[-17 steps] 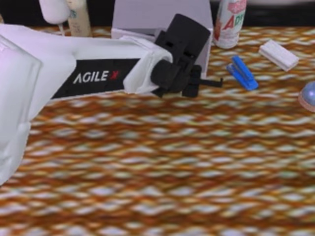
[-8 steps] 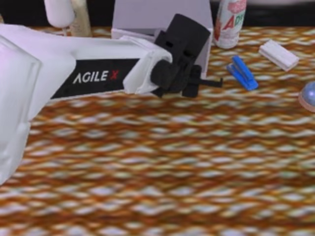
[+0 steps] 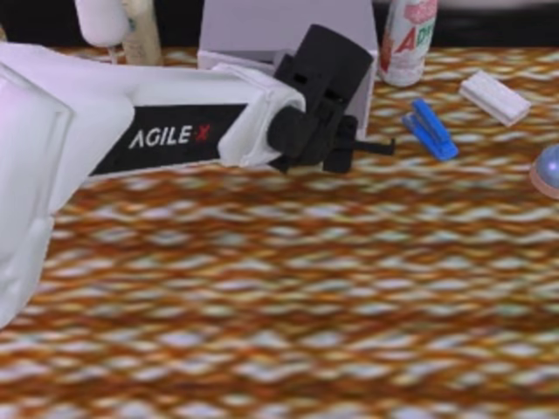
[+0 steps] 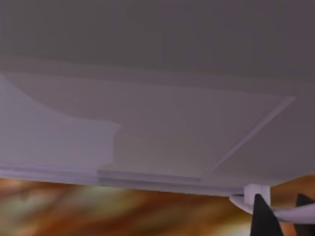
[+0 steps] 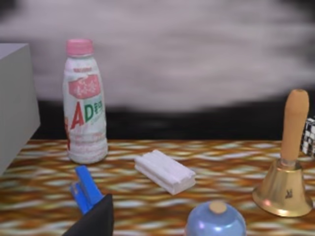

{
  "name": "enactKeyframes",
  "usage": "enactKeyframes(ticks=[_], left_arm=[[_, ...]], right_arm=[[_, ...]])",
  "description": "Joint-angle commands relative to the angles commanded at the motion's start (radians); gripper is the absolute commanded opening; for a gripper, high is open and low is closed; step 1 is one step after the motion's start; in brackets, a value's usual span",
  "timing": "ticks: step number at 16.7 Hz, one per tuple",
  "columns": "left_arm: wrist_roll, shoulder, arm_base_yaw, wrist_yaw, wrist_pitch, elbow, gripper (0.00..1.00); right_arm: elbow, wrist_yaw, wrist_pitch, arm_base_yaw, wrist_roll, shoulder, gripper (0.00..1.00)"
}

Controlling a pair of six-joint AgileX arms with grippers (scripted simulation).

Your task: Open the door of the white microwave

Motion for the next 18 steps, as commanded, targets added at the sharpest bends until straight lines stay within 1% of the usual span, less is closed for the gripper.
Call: enactKeyframes(ticks=[6,7,13,18], left_arm=[[0.0,0.0,0.0,0.0,0.0,0.0,0.0],[-0.005,0.002,-0.009,0.008,0.0,0.004,0.0],[0.035,-0.026,0.007,0.027,0.025,-0.042,0.0],[0.036,-0.026,0.007,0.027,0.026,-0.043,0.0]], right_arm=[[0.0,0.0,0.0,0.0,0.0,0.0,1.0],[0.0,0.0,0.0,0.0,0.0,0.0,1.0],[0.0,0.0,0.0,0.0,0.0,0.0,1.0],[0.0,0.0,0.0,0.0,0.0,0.0,1.0]])
